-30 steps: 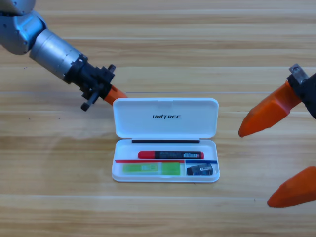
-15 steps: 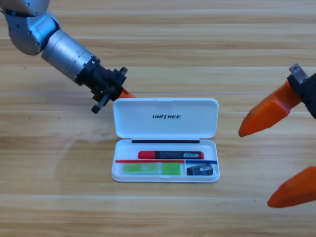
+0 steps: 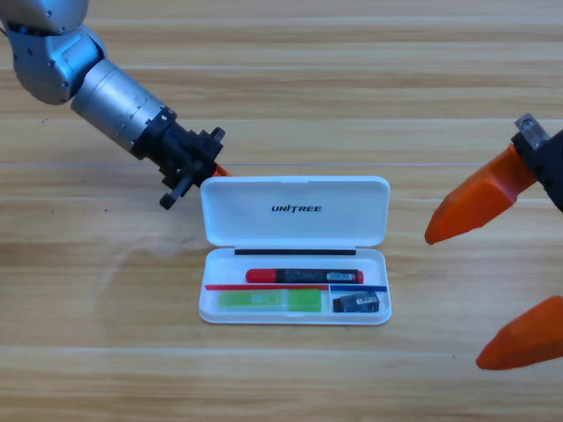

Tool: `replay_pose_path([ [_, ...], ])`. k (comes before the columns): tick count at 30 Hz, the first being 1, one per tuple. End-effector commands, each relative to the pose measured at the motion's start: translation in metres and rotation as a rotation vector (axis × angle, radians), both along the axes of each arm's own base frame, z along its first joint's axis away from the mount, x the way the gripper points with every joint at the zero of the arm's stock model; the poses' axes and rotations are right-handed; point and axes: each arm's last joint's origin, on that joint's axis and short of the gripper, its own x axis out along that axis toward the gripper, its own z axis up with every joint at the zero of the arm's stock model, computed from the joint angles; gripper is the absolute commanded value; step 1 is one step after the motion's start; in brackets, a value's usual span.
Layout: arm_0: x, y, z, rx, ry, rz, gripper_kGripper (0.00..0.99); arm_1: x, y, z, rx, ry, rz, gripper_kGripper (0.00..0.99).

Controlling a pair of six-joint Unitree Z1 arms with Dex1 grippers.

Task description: Clean up eraser and pencils

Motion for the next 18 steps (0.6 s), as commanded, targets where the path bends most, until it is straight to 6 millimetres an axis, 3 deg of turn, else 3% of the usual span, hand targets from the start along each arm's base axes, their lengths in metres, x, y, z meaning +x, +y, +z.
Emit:
replay_pose_path([
  [1,-0.017,-0.01,0.015,-0.006,0.006,-0.022,0.0,0.01,0.002,-0.013,-0.021,0.04,-0.021,0.93],
  [12,-0.045,-0.007,0.044,0.002,-0.008,-0.034,0.0,0.011,0.003,-0.013,-0.022,0.043,-0.023,0.93],
  [18,-0.061,-0.016,0.048,0.014,-0.008,-0.067,0.0,0.011,0.003,-0.014,-0.022,0.043,-0.023,0.93],
])
